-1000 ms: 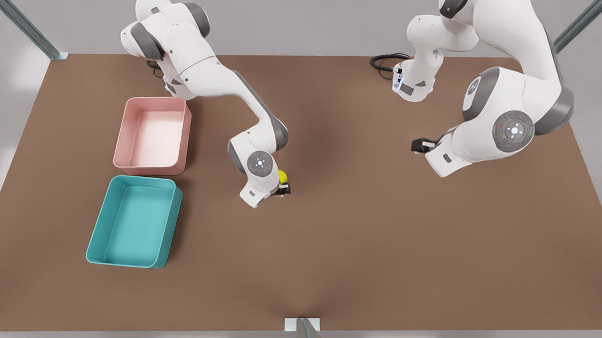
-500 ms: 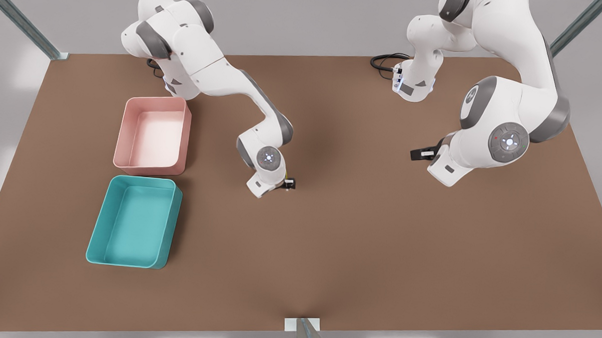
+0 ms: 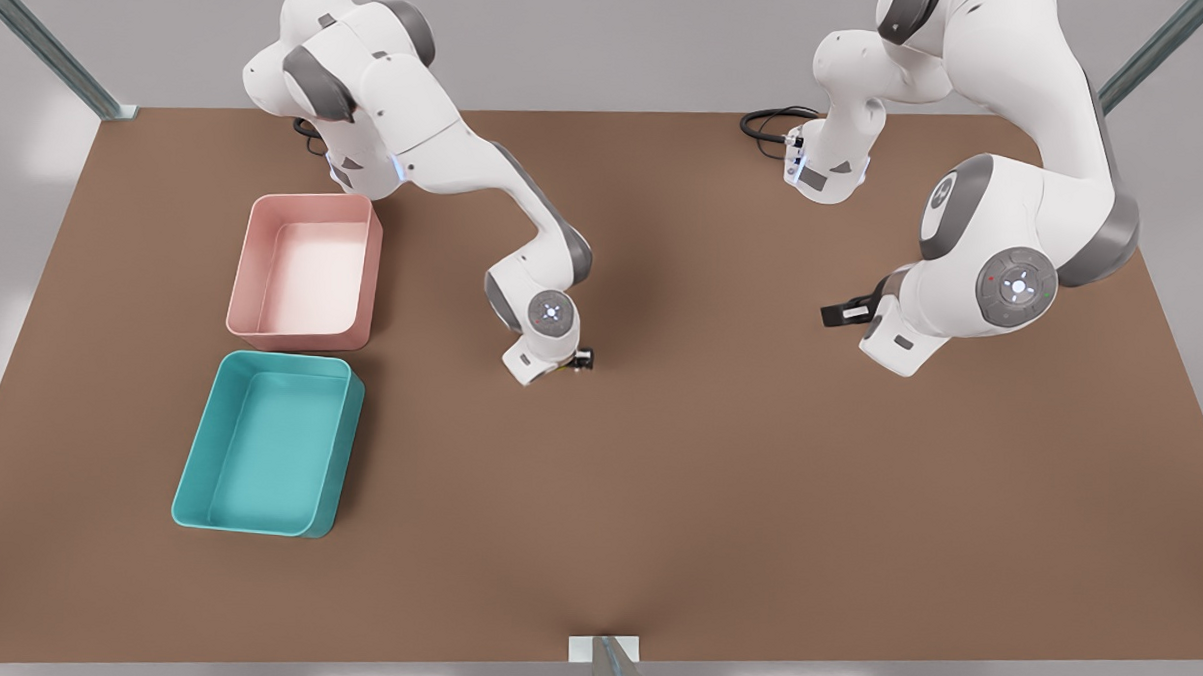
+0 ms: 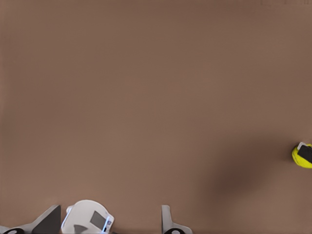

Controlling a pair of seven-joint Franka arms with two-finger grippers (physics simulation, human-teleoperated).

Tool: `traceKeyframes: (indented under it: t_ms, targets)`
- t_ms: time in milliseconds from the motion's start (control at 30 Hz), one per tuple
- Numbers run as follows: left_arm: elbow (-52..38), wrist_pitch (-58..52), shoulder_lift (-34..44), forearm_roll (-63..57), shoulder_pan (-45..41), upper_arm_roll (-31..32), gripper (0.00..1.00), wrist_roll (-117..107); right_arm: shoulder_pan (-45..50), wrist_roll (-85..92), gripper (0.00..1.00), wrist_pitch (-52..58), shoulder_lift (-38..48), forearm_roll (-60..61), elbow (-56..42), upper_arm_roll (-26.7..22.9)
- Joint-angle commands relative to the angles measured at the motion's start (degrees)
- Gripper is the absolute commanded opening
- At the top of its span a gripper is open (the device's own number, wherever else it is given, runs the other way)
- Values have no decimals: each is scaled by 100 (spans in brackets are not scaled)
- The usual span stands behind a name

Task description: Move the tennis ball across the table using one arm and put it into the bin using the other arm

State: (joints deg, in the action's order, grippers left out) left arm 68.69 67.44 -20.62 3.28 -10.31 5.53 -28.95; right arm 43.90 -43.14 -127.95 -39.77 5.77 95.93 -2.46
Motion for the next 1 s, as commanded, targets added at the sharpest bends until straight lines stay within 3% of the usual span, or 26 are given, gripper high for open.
traceKeyframes:
  t_ms: [0, 533, 600, 667, 867, 967]
  targets:
    - [-5, -20, 5, -3, 3, 0, 100, -453, 49, -230, 100, -54, -40, 4, 5, -9]
    - [4, -11, -65, 6, 99, 0, 100, -427, 181, -230, 99, -89, -163, -5, 181, 0]
    - [4, -20, -65, 6, 99, 0, 100, -427, 172, -222, 76, -89, -163, -5, 172, 0]
    - [-5, -20, -65, 6, 91, 0, 100, -427, 128, -213, 61, -89, -154, 4, 172, 0]
    - [-5, -20, -65, 15, 99, 0, 100, -427, -249, 375, 57, 121, 241, 74, 137, 0]
    - [4, -20, -65, 15, 91, 0, 100, -427, -1049, 1983, 57, 613, 610, 21, 5, -53]
